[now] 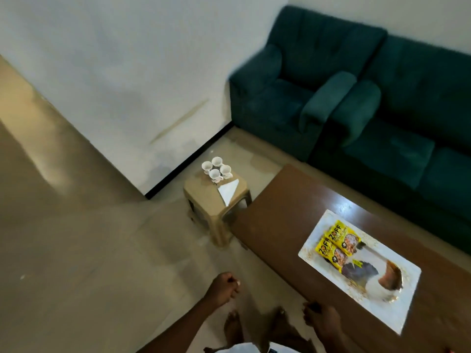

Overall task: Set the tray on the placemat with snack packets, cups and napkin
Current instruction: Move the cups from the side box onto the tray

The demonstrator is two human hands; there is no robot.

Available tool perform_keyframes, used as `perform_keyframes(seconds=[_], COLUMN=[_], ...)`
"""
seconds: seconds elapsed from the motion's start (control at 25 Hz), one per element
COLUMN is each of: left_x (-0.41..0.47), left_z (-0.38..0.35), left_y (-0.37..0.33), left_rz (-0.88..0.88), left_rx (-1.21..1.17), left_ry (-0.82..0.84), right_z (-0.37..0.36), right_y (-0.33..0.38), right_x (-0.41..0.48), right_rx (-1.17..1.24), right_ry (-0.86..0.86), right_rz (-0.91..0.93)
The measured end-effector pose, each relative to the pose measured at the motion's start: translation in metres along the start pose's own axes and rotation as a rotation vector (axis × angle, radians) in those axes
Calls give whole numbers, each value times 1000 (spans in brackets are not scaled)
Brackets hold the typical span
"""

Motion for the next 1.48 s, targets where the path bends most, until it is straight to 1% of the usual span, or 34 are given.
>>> perform_keyframes(seconds=[0.08,0.16,0.24,0.32,0.36,0.44,0.56,0.68,0.76,0.88,1.04,1.16,1.24,1.32,1.36,1.48], left_x=[18,38,64,90,103,132,179,230,270,326,393,435,460,479,481,506], left_z=[22,38,52,58,61,64,71,92,116,154,171,160,151,144,146,136], left_y=[-11,-29,-49,-65,-76,-98,-134,-173,-193,-203,-186,-159,-148,-145,-151,-157], left_rz=[36,48,56,87,96,126,136,145,168,224,342,440,486,500,475,474], left_rx=[-103,-120,-148,-188,-195,-211,-271,-344,-431,-520,-651,-722,-814,-949,-1001,-1085], left_ry=[-28,-46,-89,-114,-120,-121,-121,-130,-159,-229,-276,-299,-318,-339,-344,-304], right_z=[-7,-12,-20,-26,-30,-48,-85,-125,-158,-209,-263,-300,-318,-332,-337,-359], right_y=[33,62,97,136,163,221,310,385,435,493,516,507,500,497,501,502], right_x=[16,41,66,89,100,125,159,186,206,234,281,318,344,367,369,390], right_rx=[-54,-97,-192,-303,-356,-419,-399,-317,-244,-150,-38,3,9,8,12,24], right_ry=[22,67,144,136,115,129,241,318,324,298,229,194,157,137,151,191], right_rz=[26,59,122,177,236,338,437,471,478,409,295,216,195,188,192,160])
Point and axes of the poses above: each hand's wrist, its own x-axis towards the middle knuckle, its own z-axis out of the back of the hand, y = z × x, the point moved 9 cm from there along x, towards the middle knuckle, and after that the axes turned 8 degrees about -y, right-handed, at the moved point
